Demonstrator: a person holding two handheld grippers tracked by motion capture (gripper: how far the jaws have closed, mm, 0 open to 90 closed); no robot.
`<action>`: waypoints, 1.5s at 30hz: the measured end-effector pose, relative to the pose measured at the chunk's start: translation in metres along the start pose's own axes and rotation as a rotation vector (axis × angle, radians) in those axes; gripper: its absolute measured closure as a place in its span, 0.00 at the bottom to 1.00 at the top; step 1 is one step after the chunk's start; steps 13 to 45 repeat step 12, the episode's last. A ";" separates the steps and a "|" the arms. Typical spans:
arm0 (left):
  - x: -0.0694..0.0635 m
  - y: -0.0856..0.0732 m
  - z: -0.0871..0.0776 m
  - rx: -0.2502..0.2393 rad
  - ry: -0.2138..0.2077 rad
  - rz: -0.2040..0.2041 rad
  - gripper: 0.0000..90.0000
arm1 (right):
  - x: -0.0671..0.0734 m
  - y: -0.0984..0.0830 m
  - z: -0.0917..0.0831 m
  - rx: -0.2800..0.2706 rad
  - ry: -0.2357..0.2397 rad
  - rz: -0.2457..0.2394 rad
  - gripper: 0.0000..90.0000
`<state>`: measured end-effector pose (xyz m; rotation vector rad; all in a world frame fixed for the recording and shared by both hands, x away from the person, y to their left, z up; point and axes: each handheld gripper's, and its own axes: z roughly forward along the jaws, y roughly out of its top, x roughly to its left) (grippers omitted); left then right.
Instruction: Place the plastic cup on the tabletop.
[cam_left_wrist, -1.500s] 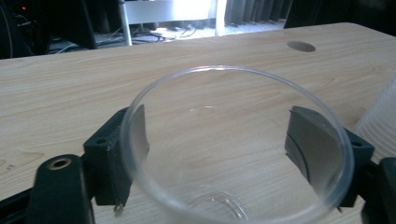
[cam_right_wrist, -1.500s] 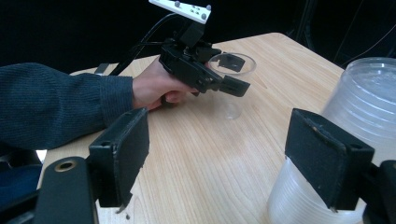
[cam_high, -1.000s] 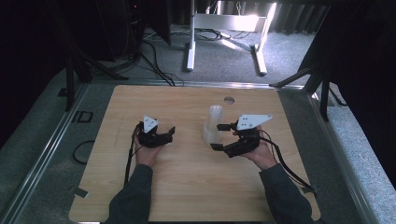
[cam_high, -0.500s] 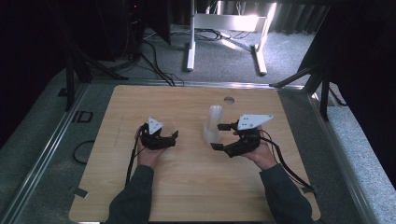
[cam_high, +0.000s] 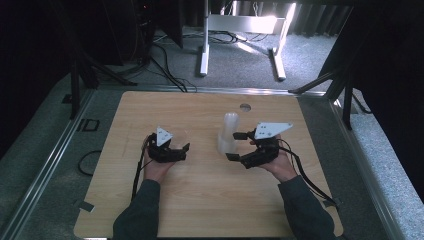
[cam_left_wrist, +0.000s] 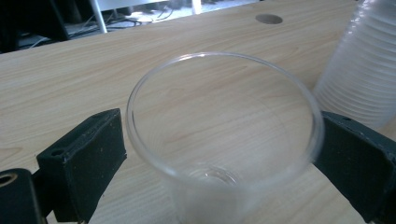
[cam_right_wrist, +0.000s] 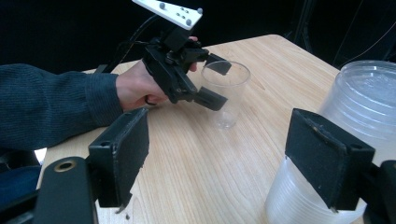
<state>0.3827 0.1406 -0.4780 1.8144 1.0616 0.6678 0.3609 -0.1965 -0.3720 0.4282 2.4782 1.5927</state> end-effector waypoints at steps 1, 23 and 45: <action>0.000 0.000 0.000 0.000 0.000 0.000 0.03 | 0.000 0.000 0.000 0.000 0.000 0.000 0.24; -0.004 0.002 -0.034 -0.071 -0.043 0.000 0.03 | -0.001 0.001 -0.002 -0.002 -0.005 -0.002 0.24; -0.004 0.002 -0.034 -0.071 -0.043 0.000 0.03 | -0.001 0.001 -0.002 -0.002 -0.005 -0.002 0.24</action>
